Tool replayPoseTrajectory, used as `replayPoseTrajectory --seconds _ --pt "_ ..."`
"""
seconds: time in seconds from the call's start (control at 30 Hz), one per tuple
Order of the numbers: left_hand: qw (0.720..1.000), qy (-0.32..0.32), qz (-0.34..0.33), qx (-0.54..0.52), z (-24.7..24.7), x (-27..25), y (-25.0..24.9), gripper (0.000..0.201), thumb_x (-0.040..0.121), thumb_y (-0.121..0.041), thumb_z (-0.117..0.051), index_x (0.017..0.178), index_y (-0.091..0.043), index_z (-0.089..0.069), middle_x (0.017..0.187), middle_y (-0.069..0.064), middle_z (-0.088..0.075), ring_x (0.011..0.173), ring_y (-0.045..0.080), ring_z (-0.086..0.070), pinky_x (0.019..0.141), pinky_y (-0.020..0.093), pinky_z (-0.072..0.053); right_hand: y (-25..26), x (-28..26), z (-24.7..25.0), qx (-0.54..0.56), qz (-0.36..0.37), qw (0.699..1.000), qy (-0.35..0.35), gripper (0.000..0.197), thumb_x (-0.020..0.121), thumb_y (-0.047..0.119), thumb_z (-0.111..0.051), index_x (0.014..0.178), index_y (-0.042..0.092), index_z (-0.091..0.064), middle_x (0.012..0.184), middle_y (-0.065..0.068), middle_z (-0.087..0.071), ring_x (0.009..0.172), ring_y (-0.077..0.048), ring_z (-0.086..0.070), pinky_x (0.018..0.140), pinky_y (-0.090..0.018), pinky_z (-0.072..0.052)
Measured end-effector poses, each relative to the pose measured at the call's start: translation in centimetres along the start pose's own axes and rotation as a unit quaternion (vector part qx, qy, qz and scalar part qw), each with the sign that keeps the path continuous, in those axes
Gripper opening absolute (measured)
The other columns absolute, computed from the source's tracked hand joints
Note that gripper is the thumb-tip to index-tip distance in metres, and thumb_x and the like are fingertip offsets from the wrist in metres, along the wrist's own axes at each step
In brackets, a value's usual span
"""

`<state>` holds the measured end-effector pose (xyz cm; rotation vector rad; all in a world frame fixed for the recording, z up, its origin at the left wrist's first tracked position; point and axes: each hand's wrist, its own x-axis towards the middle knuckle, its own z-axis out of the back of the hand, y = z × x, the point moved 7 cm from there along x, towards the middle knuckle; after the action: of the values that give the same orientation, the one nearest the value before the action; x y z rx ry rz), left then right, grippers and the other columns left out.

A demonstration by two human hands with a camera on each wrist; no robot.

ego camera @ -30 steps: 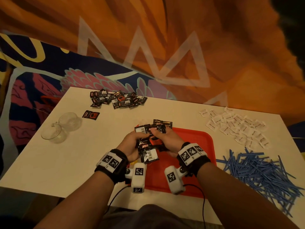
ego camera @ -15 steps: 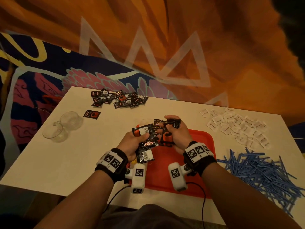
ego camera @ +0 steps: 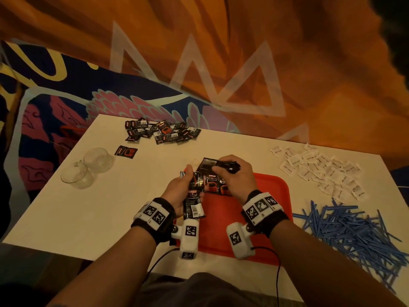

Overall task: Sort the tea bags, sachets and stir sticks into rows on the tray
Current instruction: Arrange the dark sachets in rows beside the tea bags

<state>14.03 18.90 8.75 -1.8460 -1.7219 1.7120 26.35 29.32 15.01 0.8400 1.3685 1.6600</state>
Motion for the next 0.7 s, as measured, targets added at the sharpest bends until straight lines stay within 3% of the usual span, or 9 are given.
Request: replayPoseTrajectory --seconds 0.07,0.17,0.3,0.4,0.47,0.5,0.57,0.63,0.7 --pt "0.999 0.009 0.020 -0.033 -0.1 0.1 0.3 0.063 0.097 -0.057 -0.045 0.123 0.000 -0.054 0.080 0.020 -0.065 0.049 0.022 -0.057 0.047 0.029 -0.052 1.5 -0.2 -0.4 -0.036 0.081 0.996 0.018 0.022 0.077 0.000 -0.076 0.079 0.021 -0.070 0.085 0.006 -0.067 0.082 -0.002 -0.062 0.078 -0.015 -0.050" --pt "0.996 0.032 0.033 -0.074 -0.4 0.0 0.1 0.067 0.093 -0.060 -0.049 0.126 -0.002 -0.058 0.087 0.018 -0.066 0.054 0.024 -0.063 0.050 0.030 -0.055 2.0 -1.0 -1.7 -0.179 0.190 0.962 0.079 0.029 0.072 -0.010 -0.072 0.084 0.016 -0.075 0.093 0.003 -0.065 0.090 -0.009 -0.059 0.084 -0.010 -0.043" --pt "0.994 0.046 0.037 -0.094 -0.6 -0.2 -0.2 0.050 0.083 -0.024 -0.068 0.125 0.002 -0.060 0.097 0.022 -0.070 0.077 0.032 -0.070 0.073 0.041 -0.060 0.5 -1.8 -2.4 -0.296 0.223 0.920 0.130 0.029 0.077 -0.004 -0.070 0.092 0.020 -0.076 0.102 0.002 -0.065 0.099 -0.019 -0.056 0.086 -0.028 -0.043" --pt "0.999 0.025 0.008 -0.037 0.0 0.0 -0.4 0.054 0.077 -0.012 -0.072 0.126 0.005 -0.060 0.105 0.026 -0.070 0.085 0.036 -0.070 0.084 0.047 -0.057 -0.1 -1.9 -2.4 -0.281 0.184 0.930 0.146 0.033 0.078 -0.006 -0.066 0.097 0.019 -0.075 0.103 0.005 -0.063 0.098 -0.008 -0.054 0.089 -0.018 -0.042" --pt "1.000 0.014 -0.013 -0.012 0.3 0.1 -0.5 0.042 0.083 -0.008 -0.070 0.123 0.004 -0.062 0.104 0.025 -0.071 0.084 0.034 -0.072 0.080 0.045 -0.058 -0.8 -1.5 -1.8 -0.220 0.119 0.960 0.127 0.039 0.080 -0.010 -0.061 0.100 0.022 -0.073 0.101 0.011 -0.063 0.093 0.006 -0.055 0.085 -0.007 -0.041" --pt "1.000 0.011 -0.020 -0.004 0.4 0.2 -0.5 0.039 0.084 -0.007 -0.070 0.121 0.003 -0.063 0.105 0.024 -0.072 0.084 0.034 -0.072 0.078 0.044 -0.058 -1.4 -1.2 -1.3 -0.166 0.070 0.978 0.103 0.041 0.081 -0.010 -0.060 0.100 0.024 -0.071 0.100 0.013 -0.064 0.091 0.008 -0.057 0.081 -0.008 -0.045" --pt "0.999 0.013 -0.031 0.009 0.4 0.3 -0.6 0.045 0.078 -0.009 -0.074 0.121 0.001 -0.064 0.106 0.023 -0.072 0.087 0.034 -0.073 0.080 0.045 -0.058 -2.8 -0.8 -0.7 -0.024 -0.041 0.997 0.067 0.034 0.085 -0.005 -0.063 0.102 0.025 -0.066 0.098 0.008 -0.066 0.080 -0.002 -0.062 0.066 -0.020 -0.053" --pt "0.999 0.025 -0.036 0.024 0.1 0.3 -0.7 0.047 0.076 -0.011 -0.075 0.120 0.001 -0.065 0.108 0.024 -0.072 0.091 0.035 -0.072 0.084 0.047 -0.058 -4.1 -1.0 -1.1 0.072 -0.127 0.986 0.077 0.032 0.084 0.011 -0.074 0.111 0.023 -0.062 0.091 -0.003 -0.068 0.066 -0.016 -0.062 0.051 -0.027 -0.049" --pt "0.998 0.038 -0.031 0.027 -0.4 0.1 -0.6 0.035 0.084 -0.010 -0.072 0.117 0.001 -0.067 0.106 0.024 -0.072 0.090 0.035 -0.072 0.084 0.047 -0.059 -4.8 -1.0 -2.2 0.107 -0.170 0.972 0.119 0.053 0.075 0.020 -0.084 0.120 0.020 -0.057 0.101 -0.008 -0.071 0.082 -0.025 -0.070 0.068 -0.035 -0.058"
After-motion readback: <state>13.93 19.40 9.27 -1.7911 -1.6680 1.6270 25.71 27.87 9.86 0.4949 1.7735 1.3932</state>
